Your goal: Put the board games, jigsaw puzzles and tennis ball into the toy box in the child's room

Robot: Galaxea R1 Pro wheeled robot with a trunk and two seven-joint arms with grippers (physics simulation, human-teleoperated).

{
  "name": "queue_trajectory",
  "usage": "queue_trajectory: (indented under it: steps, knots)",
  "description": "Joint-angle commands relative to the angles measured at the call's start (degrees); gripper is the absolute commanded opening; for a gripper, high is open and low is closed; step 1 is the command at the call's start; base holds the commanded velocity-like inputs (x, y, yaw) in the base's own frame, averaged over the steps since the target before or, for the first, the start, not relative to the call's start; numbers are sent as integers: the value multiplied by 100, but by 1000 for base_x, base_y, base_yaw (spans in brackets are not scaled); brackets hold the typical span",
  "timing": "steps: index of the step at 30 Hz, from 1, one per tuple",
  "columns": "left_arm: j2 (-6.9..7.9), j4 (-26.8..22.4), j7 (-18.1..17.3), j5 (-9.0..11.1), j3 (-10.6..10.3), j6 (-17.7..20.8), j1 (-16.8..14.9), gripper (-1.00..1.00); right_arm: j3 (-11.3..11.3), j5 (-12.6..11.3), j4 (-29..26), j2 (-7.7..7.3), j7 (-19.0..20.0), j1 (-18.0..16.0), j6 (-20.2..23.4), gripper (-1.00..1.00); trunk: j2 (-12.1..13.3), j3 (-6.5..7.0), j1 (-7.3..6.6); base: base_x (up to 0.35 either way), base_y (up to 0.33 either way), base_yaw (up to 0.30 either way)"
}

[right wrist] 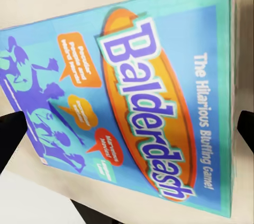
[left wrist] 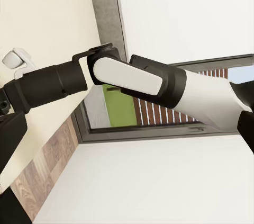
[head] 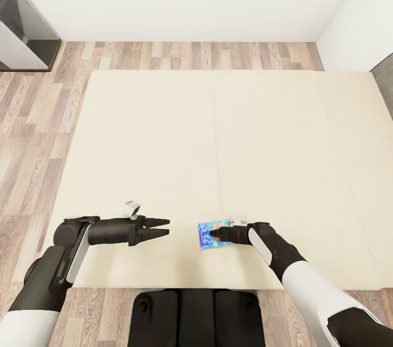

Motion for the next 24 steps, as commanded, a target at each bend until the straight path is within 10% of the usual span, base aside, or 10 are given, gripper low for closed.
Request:
queue_trajectory:
  steps: [1,24]
  knots:
    - [2,-1,-15,7,0,60,-1,100,4,15,-4,-1,16,-4,21,100,-9,-6,3,0,37,0]
    - [3,-1,-15,7,-4,60,-1,100,4,15,-5,0,14,-2,21,100,-9,-6,3,0,63,0]
